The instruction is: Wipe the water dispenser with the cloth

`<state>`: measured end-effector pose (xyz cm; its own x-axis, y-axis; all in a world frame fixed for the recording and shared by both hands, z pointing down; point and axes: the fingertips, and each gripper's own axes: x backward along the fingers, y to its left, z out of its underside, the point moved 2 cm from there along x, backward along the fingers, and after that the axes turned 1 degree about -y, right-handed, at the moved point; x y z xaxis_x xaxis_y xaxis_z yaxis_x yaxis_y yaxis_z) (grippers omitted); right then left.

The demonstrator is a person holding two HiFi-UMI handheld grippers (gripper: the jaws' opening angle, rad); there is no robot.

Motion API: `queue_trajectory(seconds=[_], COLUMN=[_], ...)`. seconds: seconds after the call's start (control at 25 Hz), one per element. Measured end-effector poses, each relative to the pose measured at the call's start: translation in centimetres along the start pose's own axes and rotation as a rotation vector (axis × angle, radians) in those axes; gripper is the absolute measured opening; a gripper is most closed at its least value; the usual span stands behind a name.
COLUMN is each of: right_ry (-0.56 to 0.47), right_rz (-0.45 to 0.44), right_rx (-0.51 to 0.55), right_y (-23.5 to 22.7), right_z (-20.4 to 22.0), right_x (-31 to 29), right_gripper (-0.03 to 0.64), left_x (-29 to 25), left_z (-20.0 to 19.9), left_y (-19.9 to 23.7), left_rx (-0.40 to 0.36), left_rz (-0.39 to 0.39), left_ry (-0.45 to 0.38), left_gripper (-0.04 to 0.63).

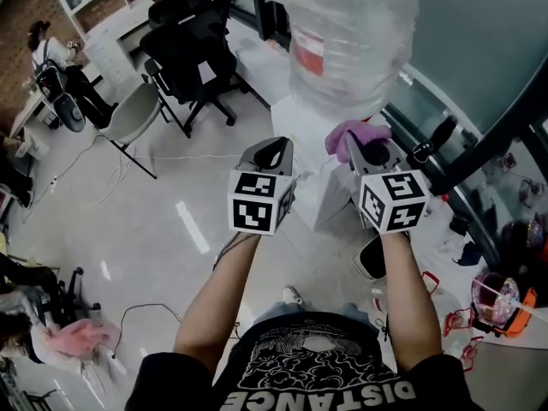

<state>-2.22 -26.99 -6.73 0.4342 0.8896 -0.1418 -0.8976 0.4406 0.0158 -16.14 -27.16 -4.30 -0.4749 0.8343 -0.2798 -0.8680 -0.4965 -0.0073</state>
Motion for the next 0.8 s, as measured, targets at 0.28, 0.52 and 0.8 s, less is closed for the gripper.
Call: queue_trajectory(seconds=[0.28, 0.52, 0.8], right_ry=[0.000, 0.000, 0.002], right_rz=[0.022, 0.044, 0.055], right_rx=[0.019, 0.015, 0.018], right_y=[0.6, 0.0, 0.9], right_z=[-0.7, -0.1, -0.8], right_x=[-0.5, -0.7, -1.7], right_gripper=[0.046, 0.046, 0.046], left_x=[0.3, -0.1, 0.0], left_z=[-0.6, -0.5, -0.5], left_y=[1.3, 1.3, 2.6], left_rx=[-0.024, -0.025, -0.007], left_rz=[0.012, 0.024, 0.043], left_ry=[-0.007, -0.013, -0.002], left_gripper=[0.032, 0.032, 0.032])
